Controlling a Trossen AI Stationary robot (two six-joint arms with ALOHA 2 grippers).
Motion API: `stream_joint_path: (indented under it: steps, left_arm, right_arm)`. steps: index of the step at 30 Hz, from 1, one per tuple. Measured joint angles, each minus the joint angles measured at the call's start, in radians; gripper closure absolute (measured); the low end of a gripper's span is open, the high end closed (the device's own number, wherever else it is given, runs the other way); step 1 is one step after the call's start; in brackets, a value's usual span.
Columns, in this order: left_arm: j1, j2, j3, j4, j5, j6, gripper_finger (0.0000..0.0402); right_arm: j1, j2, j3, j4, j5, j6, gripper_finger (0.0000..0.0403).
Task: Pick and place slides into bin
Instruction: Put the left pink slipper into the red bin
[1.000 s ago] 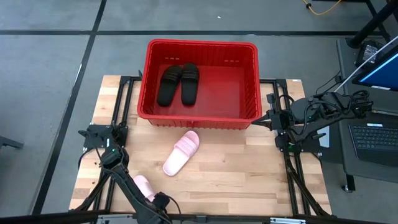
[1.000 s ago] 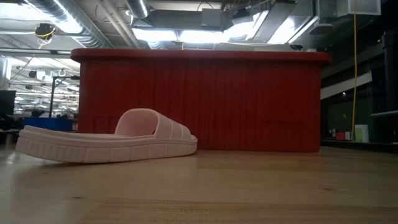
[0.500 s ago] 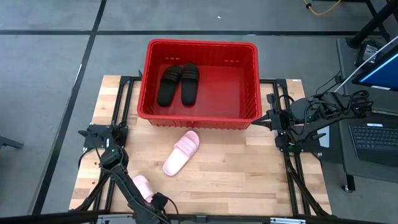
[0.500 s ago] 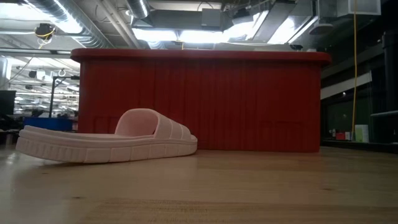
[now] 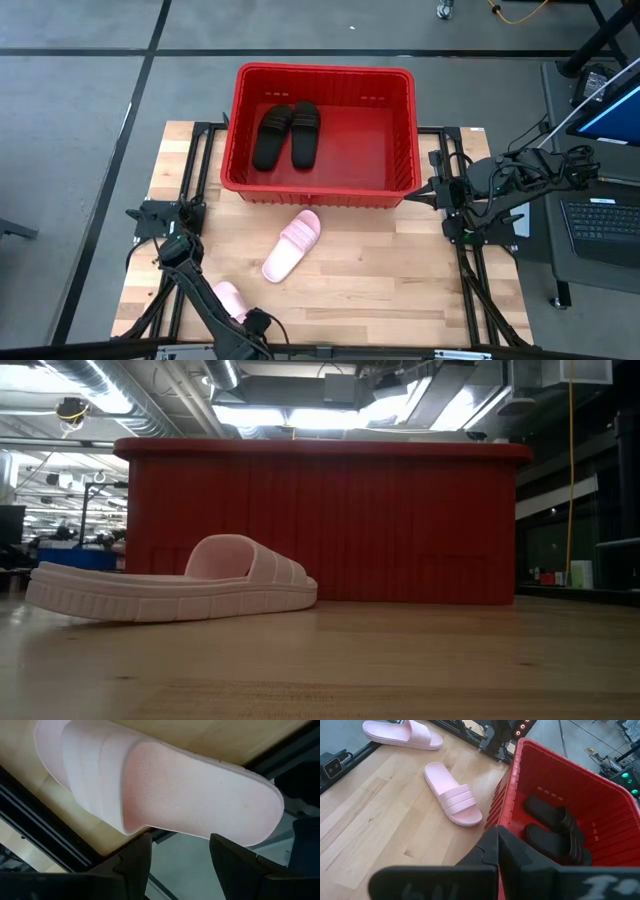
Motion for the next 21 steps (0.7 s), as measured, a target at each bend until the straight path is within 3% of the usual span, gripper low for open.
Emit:
stream_joint_path:
  steps: [3, 8, 12, 16, 21]
  left_arm:
    - [-0.002, -0.005, -0.034, 0.002, -0.006, -0.004, 0.0208]
    - [0.006, -0.038, -0.201, 0.000, 0.051, 0.004, 0.0208]
    - [0.013, -0.091, -0.299, -0.002, 0.030, 0.003, 0.0208]
    - [0.016, -0.114, -0.314, 0.001, -0.014, 0.036, 0.0208]
    - [0.019, -0.115, -0.303, 0.007, 0.018, 0.094, 0.0208]
  right_arm:
    - [0.000, 0.000, 0.000, 0.000, 0.000, 0.000, 0.0400]
    - [0.000, 0.000, 0.000, -0.001, 0.000, 0.000, 0.0400]
    - [0.000, 0.000, 0.000, -0.002, 0.000, 0.017, 0.0400]
    - [0.000, 0.000, 0.000, -0.010, 0.000, 0.049, 0.0400]
    - [0.000, 0.000, 0.000, -0.013, 0.000, 0.050, 0.0400]
